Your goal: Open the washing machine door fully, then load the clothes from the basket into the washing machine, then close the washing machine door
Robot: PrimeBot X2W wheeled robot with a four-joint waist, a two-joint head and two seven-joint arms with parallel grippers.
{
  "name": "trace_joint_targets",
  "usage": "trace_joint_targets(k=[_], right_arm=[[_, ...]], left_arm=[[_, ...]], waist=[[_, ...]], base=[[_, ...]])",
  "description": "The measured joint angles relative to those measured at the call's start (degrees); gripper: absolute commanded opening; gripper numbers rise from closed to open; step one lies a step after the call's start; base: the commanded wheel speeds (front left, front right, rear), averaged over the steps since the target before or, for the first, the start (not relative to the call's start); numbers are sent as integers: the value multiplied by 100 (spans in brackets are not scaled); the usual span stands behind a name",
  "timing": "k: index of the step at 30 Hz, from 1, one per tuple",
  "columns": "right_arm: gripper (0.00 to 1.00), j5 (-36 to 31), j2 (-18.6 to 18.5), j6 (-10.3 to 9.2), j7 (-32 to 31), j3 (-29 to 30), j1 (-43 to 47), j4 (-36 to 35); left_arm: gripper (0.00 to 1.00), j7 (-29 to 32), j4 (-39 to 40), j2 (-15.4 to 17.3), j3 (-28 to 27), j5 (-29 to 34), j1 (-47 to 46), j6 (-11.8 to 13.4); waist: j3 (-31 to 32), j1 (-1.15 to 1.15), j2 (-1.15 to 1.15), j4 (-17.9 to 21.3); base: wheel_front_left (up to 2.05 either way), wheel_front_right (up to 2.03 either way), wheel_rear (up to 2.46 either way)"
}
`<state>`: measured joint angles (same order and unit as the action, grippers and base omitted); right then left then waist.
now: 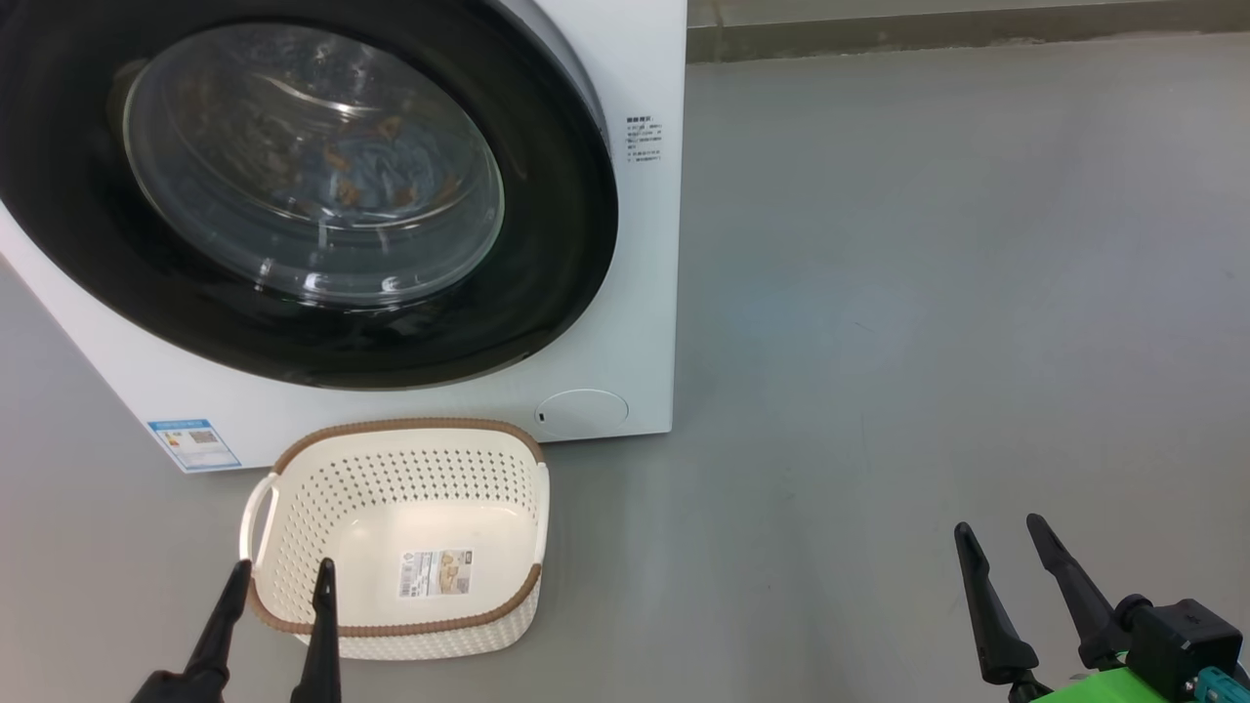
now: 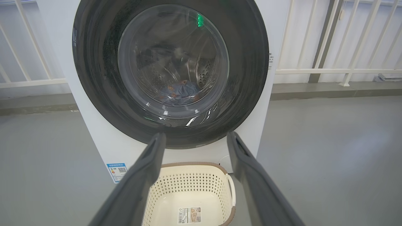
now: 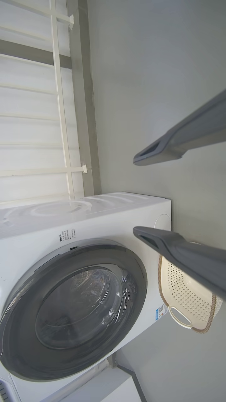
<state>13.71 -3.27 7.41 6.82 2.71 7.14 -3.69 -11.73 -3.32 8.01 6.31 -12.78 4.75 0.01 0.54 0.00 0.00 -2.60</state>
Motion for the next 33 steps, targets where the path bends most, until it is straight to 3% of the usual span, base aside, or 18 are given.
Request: trace_joint_targets(k=[16, 17, 25, 29, 33], right_arm=[[100, 0, 19, 0, 8, 9, 0, 11], [0, 0, 19, 0, 7, 0, 0, 74], [0, 101, 42, 0, -24, -12, 3, 581], [0, 381, 42, 0, -38, -12, 2, 612], [0, 616, 41, 0, -77, -12, -1, 657]], left_arm=[[100, 0, 10, 37, 81, -94, -1, 42], [0, 7, -38, 21, 91, -93, 3, 38], [0, 57, -412, -218, 165, -187, 174, 30], [0, 114, -421, -230, 138, -460, 174, 24], [0, 166, -445, -235, 112, -708, 172, 15]], waist=[[-33, 0, 0, -41], [-33, 0, 0, -41], [-35, 2, 0, -36], [-24, 13, 0, -25], [-32, 3, 0, -15]], base=[[0, 0, 0], [0, 0, 0], [0, 0, 0], [0, 0, 0], [0, 0, 0]])
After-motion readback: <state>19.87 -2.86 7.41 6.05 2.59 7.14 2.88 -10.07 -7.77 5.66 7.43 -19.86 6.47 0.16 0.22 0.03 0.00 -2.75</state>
